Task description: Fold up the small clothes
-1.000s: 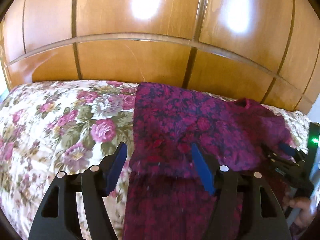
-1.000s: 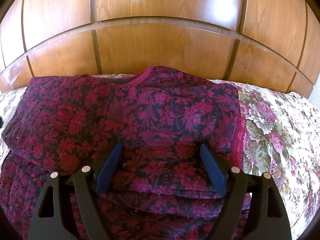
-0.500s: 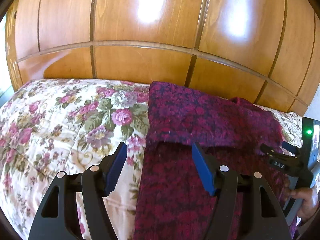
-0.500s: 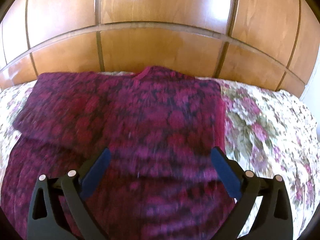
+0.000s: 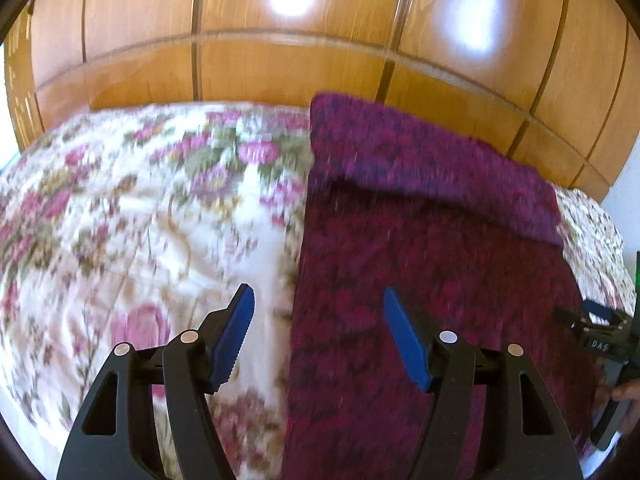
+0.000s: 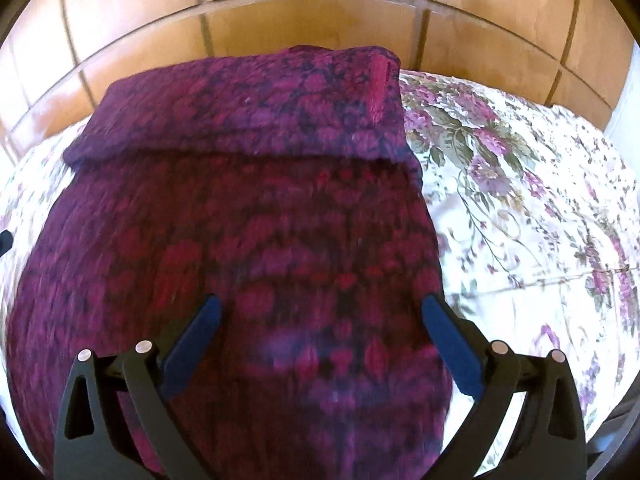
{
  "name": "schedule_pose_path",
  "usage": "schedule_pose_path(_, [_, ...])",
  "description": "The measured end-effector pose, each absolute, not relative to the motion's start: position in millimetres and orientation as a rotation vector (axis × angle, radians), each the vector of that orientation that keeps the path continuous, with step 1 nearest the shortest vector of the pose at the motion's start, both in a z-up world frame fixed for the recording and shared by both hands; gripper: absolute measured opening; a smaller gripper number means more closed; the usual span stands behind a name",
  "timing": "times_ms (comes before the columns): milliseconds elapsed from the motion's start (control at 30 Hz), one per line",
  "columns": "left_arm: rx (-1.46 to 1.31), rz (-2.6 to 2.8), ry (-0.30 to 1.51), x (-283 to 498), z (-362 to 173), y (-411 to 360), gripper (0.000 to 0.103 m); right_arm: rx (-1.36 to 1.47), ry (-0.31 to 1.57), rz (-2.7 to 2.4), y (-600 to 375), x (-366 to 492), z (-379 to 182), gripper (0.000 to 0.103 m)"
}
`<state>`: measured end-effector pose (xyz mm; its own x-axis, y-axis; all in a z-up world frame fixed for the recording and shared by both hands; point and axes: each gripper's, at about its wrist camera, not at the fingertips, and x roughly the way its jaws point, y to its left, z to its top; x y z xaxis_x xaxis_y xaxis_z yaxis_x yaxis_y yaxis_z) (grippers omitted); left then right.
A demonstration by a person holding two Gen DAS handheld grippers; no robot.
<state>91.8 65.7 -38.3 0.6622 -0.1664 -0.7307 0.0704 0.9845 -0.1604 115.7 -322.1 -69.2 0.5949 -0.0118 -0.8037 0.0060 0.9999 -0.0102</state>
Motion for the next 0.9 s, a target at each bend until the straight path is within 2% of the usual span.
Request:
schedule_pose_path(133, [-0.168,-0.191,0.88,69.2,-49.0,82.0,0.066,-0.008,0.936,-0.035,-330.7,94.4,-65.3,0.1])
schedule_pose_path(333, [-0.233,-0.361,0.959,30.0,-63.7,91.9,0.064,0.143,1.012,-0.022,-365.0,56.8,-74.8,0.099])
schedule_pose_path(400, [-0.196,-0.397,1.001,15.7,-70.9,85.5,0.058,0.194,1.045,0.012,-369.9,42.0,-78.8,0.089])
schedule_pose_path(433, [-0.183,-0.409,1.018,9.6,-73.7,82.8,0.057,0.216,1.057,0.035,-371.5,31.7,-79.4,0.088])
schedule_pose_path(500, [-0.171,-0.436,1.042,-3.8,-77.7,78.4,0.055,0.232,1.082,0.07,-371.4,18.1,-80.4,0.08])
schedule_pose_path(533, [-0.166,-0.447,1.055,-8.6,-79.0,77.0,0.045,0.237,1.1,0.096,-369.5,9.8,-80.9,0.078])
schedule_pose_path(567, [-0.163,-0.451,1.065,-11.2,-79.7,76.7,0.04,0.239,1.125,0.123,-367.2,3.9,-82.5,0.074])
schedule_pose_path(633, [-0.179,-0.471,1.075,-15.2,-78.2,79.3,0.022,0.25,1.187,0.197,-360.5,-6.4,-85.5,0.065])
schedule_pose_path(733, [-0.242,-0.505,1.059,-15.4,-67.5,88.1,0.017,0.246,1.231,0.293,-349.9,-13.6,-83.3,0.047])
schedule_pose_path(800, [-0.313,-0.533,1.04,-10.2,-56.8,96.9,0.016,0.271,1.21,0.332,-349.5,-11.2,-73.6,0.03])
schedule_pose_path(900, [-0.41,-0.597,0.988,-1.5,-37.4,102.6,0.014,0.362,1.115,0.39,-354.0,-0.6,-49.4,0.025])
